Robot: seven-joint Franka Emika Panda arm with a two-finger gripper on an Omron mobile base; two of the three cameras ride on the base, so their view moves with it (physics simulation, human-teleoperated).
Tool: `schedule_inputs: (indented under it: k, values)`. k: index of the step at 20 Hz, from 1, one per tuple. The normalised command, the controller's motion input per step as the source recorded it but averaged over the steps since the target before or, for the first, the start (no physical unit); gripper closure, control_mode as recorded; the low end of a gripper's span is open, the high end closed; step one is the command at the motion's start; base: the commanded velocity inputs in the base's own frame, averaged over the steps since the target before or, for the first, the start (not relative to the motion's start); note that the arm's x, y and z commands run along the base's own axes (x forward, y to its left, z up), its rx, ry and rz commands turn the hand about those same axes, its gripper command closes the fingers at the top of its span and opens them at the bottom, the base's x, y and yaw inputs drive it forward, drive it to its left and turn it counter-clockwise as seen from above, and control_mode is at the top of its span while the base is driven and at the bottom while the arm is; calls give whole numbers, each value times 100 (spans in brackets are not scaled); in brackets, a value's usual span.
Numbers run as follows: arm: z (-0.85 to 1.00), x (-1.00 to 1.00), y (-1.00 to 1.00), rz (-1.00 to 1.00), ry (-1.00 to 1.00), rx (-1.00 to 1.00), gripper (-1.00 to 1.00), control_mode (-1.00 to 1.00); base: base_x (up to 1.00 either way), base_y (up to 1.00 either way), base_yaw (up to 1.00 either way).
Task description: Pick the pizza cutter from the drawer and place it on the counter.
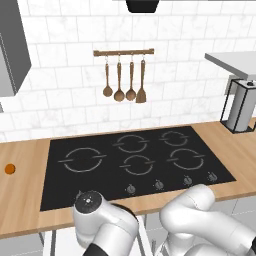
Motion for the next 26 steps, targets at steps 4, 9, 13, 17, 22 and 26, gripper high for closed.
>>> schedule_inputs:
  k: [4,9,13,17,22,26]
  values:
    - [-33,0,0,0,0,0,-100,-100,0,0,0]
    - [-30,0,1,-2,0,0,-100,-100,0,0,0]
    - [-16,-1,0,-2,0,-1,-100,-100,0,0,0]
    - [-11,-1,0,-3,0,-1,-100,-100,0,0,0]
    - [-15,-15,0,-5,0,-2,-100,-100,0,0,0]
    - [-2,-12,6,-10,0,-2,-100,-100,0,0,0]
